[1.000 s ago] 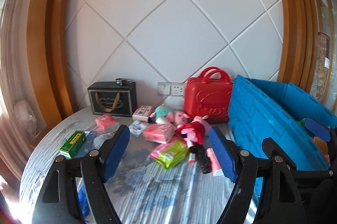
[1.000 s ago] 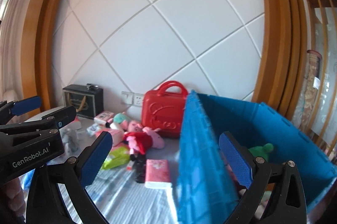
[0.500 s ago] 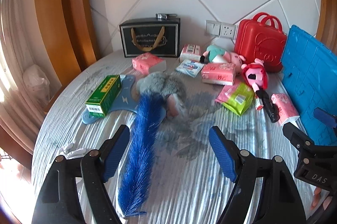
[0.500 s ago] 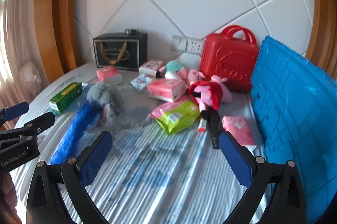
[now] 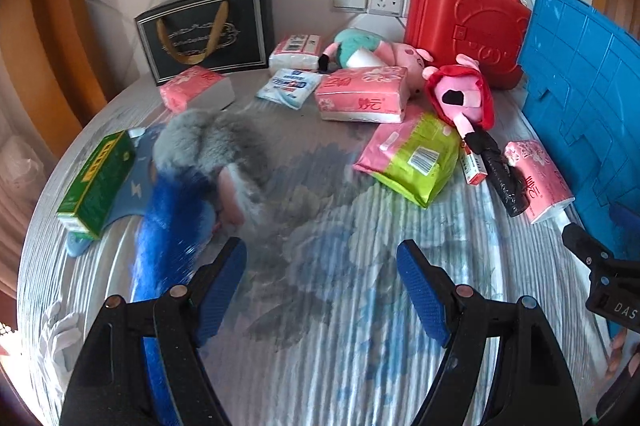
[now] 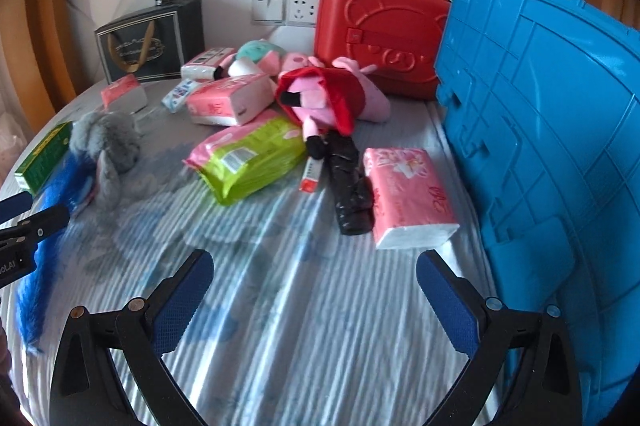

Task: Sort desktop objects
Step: 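Withdraw both tools and reach toward the pink-green wipes pack and black roll, then grasp the pink-green wipes pack with left tool while right tool grasps black bag roll, then lift the wipes pack and black roll and carry both over the crate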

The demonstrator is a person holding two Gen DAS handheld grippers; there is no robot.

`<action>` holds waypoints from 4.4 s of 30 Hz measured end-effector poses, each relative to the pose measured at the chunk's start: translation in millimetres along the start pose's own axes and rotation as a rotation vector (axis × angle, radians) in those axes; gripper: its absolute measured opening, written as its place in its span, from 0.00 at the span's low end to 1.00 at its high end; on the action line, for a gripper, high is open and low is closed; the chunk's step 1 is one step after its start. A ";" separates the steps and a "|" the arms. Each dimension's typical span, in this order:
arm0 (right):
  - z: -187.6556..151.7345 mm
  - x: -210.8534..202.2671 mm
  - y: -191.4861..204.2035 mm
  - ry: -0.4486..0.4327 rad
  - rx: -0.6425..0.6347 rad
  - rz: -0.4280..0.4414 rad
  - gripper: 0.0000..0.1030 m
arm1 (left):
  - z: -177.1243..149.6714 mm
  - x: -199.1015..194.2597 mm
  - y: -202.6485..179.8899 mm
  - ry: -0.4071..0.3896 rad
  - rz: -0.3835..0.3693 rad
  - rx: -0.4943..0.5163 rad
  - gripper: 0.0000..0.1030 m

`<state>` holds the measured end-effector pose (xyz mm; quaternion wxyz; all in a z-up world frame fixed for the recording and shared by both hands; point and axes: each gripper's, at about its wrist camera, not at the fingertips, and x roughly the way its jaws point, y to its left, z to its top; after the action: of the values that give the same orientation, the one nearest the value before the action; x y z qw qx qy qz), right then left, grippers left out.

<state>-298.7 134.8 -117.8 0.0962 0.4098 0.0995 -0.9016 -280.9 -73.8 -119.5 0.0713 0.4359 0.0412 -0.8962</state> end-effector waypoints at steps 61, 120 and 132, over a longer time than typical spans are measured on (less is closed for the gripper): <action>23.3 150.2 -12.6 0.206 0.090 0.155 0.34 | 27.1 139.3 -83.6 0.149 -0.033 0.176 0.81; 25.3 83.7 -0.8 0.202 0.017 0.159 0.33 | 3.5 36.8 -15.1 0.194 -0.021 -0.003 0.65; 26.2 -40.9 38.9 -0.042 -0.036 0.180 0.33 | 2.2 -91.5 3.0 -0.113 0.017 -0.037 0.65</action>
<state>-281.3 94.4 -73.8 0.1861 0.3964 0.0763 -0.8958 -226.4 -68.6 -46.2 0.0892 0.3835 0.0497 -0.9179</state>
